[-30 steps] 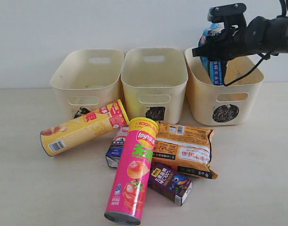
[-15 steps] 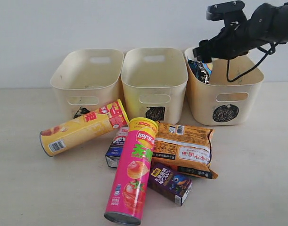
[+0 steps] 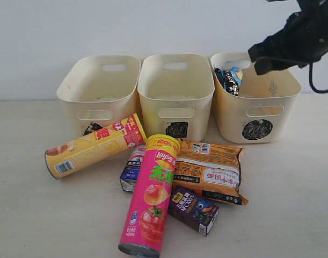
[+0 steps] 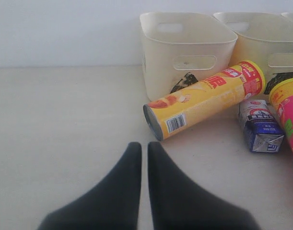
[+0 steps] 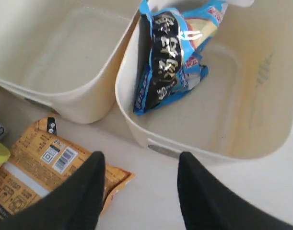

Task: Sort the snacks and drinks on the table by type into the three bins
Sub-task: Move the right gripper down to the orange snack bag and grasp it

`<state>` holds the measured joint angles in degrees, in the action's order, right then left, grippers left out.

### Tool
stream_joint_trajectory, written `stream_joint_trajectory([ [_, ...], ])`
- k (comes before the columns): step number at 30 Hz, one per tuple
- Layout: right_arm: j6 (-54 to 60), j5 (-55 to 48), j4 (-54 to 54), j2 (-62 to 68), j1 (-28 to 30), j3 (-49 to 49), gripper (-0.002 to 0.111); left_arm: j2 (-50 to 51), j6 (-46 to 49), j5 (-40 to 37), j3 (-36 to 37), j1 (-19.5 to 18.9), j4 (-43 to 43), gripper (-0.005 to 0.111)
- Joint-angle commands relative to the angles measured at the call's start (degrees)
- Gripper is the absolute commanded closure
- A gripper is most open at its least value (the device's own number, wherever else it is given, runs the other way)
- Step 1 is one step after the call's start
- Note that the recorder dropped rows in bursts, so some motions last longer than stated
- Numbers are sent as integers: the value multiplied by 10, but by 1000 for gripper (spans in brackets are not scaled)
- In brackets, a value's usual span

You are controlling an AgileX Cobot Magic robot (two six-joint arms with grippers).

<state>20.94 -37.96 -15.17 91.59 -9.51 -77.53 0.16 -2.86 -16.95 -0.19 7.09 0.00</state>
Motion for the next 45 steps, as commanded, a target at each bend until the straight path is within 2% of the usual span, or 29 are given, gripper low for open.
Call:
stream_joint_trajectory([
  [1, 0, 6, -8, -56, 6, 75, 66, -2, -6, -1, 2, -2, 0, 103],
  [2, 0, -1, -15, -60, 6, 84, 65, -2, -6, -1, 2, -2, 0, 103],
  [4, 0, -19, -26, -65, 6, 94, 56, -2, -6, -1, 2, -2, 0, 103],
  [6, 0, -46, -29, -65, 6, 100, 40, -2, -6, -1, 2, -2, 0, 103],
  [8, -15, -56, -31, -64, 6, 114, 31, -2, -6, -1, 2, -2, 0, 103],
  [13, -17, -34, -78, -51, 32, 167, 31, -2, -6, -1, 2, -2, 0, 103],
  [17, 68, -89, -203, -10, 73, 170, 31, -2, -6, -1, 2, -2, 0, 103],
  [23, 168, -87, -338, 42, 77, 170, 31, -2, -6, -1, 2, -2, 0, 103],
  [31, 176, -38, -345, 115, 77, 170, 31, -2, -6, -1, 2, -2, 0, 103],
  [45, 257, -40, -412, 192, 71, 170, 31, -2, -6, -1, 2, -2, 0, 103],
])
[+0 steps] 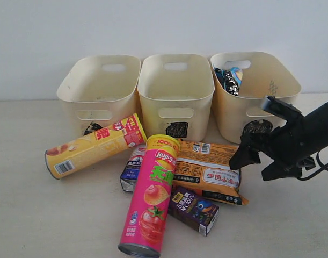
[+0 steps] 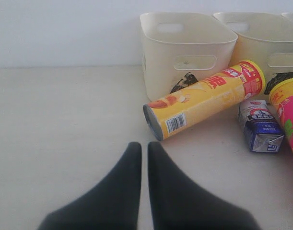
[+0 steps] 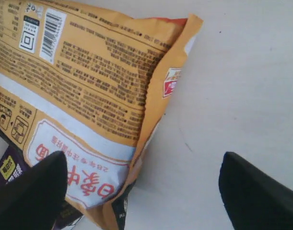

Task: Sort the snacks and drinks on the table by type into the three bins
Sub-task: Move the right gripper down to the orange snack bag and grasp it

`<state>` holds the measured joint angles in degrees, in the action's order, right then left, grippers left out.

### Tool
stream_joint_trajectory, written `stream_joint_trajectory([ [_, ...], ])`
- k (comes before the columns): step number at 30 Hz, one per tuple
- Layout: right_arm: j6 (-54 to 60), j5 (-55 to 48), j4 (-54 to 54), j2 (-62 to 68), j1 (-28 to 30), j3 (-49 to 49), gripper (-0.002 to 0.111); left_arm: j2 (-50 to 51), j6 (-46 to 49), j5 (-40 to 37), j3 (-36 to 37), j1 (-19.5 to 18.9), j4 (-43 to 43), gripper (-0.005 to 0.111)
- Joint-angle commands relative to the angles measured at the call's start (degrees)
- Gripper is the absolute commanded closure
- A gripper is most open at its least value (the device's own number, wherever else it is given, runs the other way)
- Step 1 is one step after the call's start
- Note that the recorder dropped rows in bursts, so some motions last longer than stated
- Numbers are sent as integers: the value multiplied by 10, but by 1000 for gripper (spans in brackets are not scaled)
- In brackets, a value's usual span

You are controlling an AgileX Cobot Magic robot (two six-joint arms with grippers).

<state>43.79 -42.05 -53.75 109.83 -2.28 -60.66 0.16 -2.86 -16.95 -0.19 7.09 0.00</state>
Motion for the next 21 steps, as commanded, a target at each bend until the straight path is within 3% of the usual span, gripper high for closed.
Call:
stream_joint_trajectory([
  [1, 30, 2, -26, 13, -5, 2, 31, -2, -6, -1, 2, -2, 0, 103],
  [10, 42, 64, -57, 41, -42, 2, 31, -2, -6, -1, 2, -2, 0, 103],
  [21, 80, 26, -106, 71, -42, 2, 31, -2, -6, -1, 2, -2, 0, 103],
])
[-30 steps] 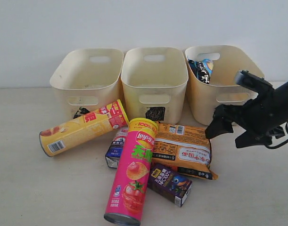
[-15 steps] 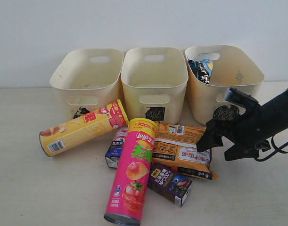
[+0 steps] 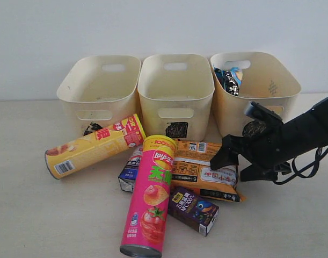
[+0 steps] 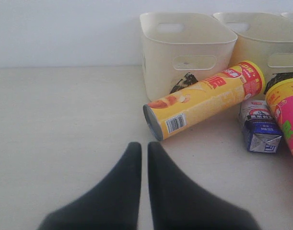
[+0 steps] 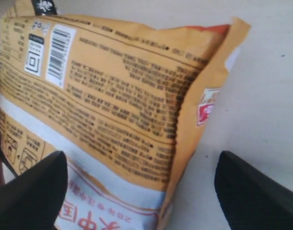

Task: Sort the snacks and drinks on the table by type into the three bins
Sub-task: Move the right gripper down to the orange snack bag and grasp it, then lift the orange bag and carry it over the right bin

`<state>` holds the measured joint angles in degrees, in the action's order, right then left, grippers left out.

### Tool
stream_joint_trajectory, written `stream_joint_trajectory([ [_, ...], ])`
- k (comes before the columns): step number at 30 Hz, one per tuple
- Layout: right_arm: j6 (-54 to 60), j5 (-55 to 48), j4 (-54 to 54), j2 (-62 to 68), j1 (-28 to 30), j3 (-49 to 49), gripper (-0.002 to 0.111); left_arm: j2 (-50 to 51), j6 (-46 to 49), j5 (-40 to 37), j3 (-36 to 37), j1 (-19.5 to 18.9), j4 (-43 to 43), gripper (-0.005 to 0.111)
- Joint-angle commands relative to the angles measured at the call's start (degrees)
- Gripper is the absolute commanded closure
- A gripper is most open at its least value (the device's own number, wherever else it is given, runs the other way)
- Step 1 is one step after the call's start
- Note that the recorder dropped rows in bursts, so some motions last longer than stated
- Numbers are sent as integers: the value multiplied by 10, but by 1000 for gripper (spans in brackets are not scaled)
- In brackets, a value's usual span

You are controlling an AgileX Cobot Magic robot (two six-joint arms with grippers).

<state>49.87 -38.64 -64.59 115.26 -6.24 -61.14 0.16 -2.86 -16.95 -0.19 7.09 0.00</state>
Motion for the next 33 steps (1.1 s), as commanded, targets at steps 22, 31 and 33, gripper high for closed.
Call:
stream_joint_trajectory([
  [22, 61, 29, -40, 20, -54, 5, 37, -2, -6, -1, 2, -2, 0, 103],
  [31, 60, 45, -17, 19, -50, 5, 107, -2, -6, -1, 2, -2, 0, 103],
  [33, 62, 43, -18, 16, -40, 5, 107, -2, -6, -1, 2, -2, 0, 103],
])
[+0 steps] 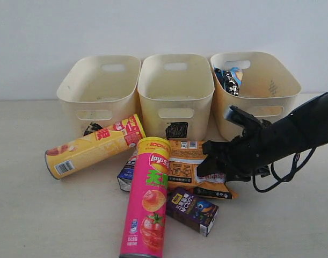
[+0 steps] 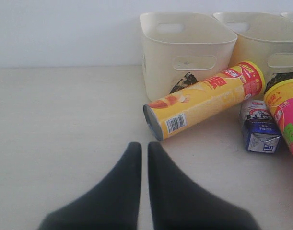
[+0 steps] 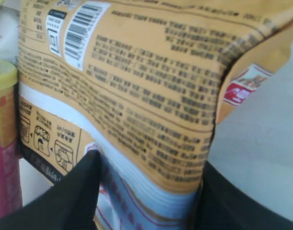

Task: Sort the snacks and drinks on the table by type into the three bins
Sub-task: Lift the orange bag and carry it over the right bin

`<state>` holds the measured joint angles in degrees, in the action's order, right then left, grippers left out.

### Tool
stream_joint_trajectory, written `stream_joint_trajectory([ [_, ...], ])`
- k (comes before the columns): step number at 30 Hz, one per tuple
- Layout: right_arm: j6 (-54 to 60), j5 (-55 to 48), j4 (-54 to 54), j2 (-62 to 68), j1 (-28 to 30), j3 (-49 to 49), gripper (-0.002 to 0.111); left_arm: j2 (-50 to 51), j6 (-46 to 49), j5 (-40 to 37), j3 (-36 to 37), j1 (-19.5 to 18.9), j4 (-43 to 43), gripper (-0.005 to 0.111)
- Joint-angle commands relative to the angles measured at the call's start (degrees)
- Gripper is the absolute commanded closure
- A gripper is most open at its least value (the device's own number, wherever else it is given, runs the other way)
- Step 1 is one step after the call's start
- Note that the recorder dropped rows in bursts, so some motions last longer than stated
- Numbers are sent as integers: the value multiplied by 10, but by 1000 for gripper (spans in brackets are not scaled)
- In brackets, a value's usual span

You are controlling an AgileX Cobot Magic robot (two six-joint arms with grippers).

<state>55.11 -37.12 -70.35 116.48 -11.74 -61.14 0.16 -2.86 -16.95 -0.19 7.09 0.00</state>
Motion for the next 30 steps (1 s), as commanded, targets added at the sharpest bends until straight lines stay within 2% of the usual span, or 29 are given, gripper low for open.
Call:
stream_joint_trajectory([
  [1, 9, 25, 44, 1, 21, 5, 107, -2, -6, -1, 2, -2, 0, 103],
  [13, 55, -110, 55, -111, 106, 5, 108, -2, -6, -1, 2, -2, 0, 103],
  [26, 71, -160, 56, -177, 114, 5, 108, -2, -6, -1, 2, -2, 0, 103],
  [30, 76, -174, 55, -218, 135, 5, 108, -2, -6, -1, 2, -2, 0, 103],
])
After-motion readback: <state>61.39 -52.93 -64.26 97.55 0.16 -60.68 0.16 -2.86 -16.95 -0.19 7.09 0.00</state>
